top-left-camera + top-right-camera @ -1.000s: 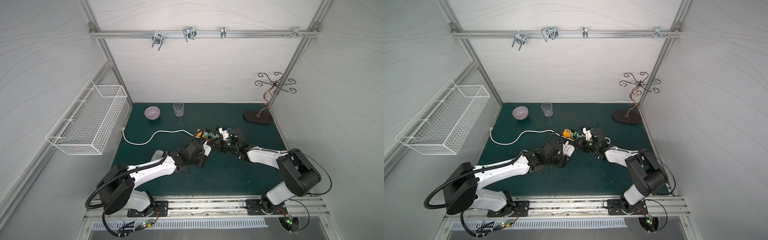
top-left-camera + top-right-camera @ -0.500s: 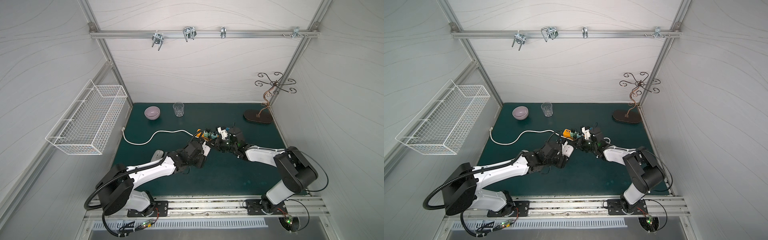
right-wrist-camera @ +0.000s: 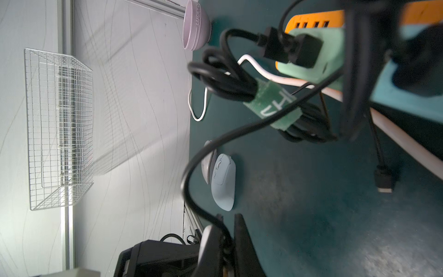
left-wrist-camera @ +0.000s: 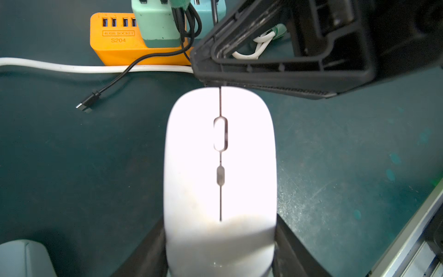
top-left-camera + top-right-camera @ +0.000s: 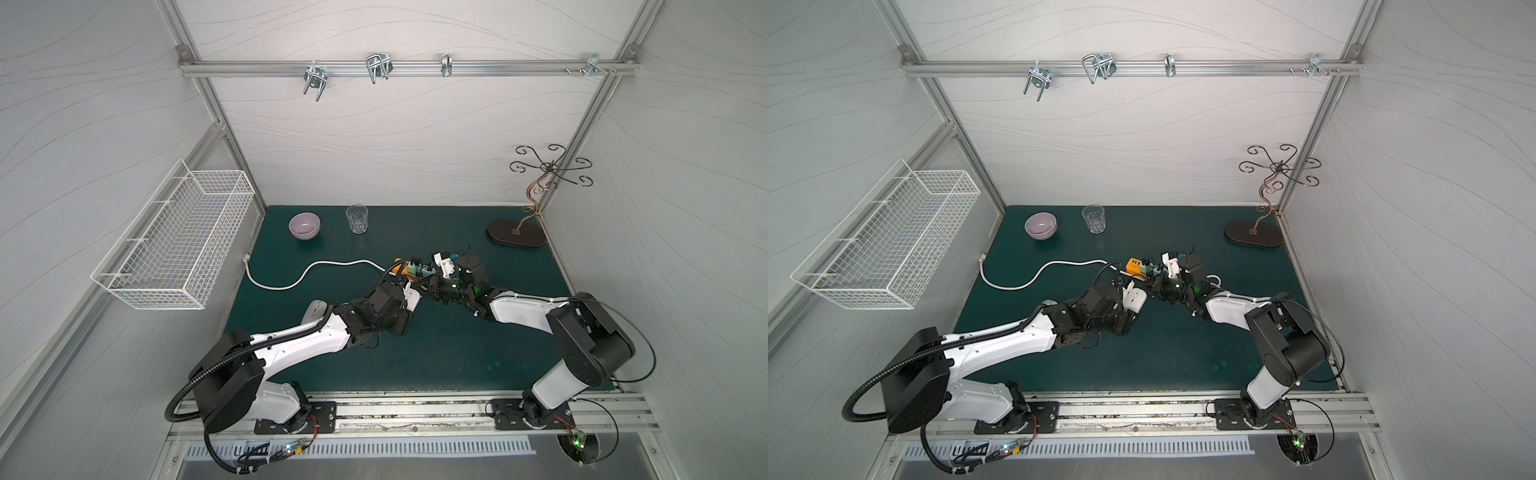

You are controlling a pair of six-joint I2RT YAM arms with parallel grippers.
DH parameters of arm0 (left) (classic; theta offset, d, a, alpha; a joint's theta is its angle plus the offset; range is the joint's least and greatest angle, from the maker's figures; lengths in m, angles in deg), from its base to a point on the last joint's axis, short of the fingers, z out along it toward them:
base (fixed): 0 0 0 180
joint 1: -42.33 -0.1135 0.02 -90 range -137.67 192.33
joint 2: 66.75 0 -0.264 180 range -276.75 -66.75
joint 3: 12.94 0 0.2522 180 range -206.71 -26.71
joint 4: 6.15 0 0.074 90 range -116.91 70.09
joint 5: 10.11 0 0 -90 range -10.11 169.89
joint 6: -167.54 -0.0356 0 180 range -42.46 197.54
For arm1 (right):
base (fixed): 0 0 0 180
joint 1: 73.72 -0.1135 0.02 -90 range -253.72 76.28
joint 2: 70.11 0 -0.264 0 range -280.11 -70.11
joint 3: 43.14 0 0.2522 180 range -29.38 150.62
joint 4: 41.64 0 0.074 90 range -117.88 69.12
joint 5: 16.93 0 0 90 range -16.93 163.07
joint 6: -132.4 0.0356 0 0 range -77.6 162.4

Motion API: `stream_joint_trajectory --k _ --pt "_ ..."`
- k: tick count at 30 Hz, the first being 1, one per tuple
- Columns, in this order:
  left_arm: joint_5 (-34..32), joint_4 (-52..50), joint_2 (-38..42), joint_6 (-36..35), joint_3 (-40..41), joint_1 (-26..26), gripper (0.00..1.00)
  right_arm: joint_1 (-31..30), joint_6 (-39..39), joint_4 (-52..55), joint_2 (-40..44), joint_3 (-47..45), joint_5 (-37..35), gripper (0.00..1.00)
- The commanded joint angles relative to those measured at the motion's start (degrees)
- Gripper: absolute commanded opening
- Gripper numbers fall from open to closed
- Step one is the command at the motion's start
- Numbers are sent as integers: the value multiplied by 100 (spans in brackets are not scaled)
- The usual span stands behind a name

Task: Unplug the wireless mouse
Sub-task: Remove the power cord from the mouse.

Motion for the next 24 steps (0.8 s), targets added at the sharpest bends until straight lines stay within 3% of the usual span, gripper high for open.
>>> stream_joint_trajectory --k 1,16,24 --pt "44 245 85 116 -82 6 56 -55 -27 -93 -91 140 -29 0" --pt "257 401 436 748 520 21 54 11 296 -997 -317 132 -543 0" --pt "353 376 478 727 516 30 54 81 363 -1060 -440 297 -523 0"
